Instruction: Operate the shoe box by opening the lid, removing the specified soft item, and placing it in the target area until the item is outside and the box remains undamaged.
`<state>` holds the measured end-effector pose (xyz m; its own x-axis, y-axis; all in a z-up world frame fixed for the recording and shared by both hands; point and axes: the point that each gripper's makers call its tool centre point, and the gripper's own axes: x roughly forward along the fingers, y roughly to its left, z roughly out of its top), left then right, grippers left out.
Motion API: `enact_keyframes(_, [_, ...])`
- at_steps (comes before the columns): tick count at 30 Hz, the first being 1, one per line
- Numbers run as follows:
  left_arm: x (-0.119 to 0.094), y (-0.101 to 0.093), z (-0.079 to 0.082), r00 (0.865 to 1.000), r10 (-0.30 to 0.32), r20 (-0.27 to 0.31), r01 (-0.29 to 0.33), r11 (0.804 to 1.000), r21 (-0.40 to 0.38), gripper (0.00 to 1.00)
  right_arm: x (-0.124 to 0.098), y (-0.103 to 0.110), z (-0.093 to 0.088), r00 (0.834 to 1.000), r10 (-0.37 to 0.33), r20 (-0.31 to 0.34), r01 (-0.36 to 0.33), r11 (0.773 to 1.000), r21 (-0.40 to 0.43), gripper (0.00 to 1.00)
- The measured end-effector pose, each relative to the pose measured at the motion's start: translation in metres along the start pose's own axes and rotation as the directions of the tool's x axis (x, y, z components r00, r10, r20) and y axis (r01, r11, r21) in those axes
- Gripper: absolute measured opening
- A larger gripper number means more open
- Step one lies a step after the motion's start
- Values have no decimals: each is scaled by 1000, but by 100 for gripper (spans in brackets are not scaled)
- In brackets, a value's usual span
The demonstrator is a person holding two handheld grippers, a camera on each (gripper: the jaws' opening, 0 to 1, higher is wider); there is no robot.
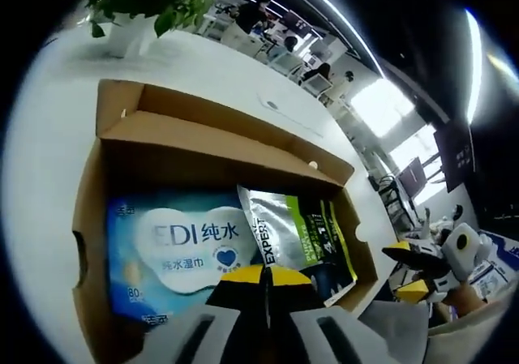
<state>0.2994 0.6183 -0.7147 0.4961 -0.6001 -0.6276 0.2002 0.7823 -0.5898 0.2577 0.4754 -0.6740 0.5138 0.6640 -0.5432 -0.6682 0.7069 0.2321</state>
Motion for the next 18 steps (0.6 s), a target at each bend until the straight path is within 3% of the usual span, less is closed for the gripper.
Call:
enact_keyframes(7, [-7,6,0,1000,6,14,-6,1000,-1,0,14,3,5,1000,16,-13,-16,1000,0,42])
enact_keyframes(13, [-9,11,0,1000,20,19,-20,1000,5,0,32,6,3,996,33,-78,-34,999,-7,38])
enact_keyframes(18, [-11,14,2,999,25,29,-26,1000,12,0,46,6,6,995,38,-97,-39,999,-14,38])
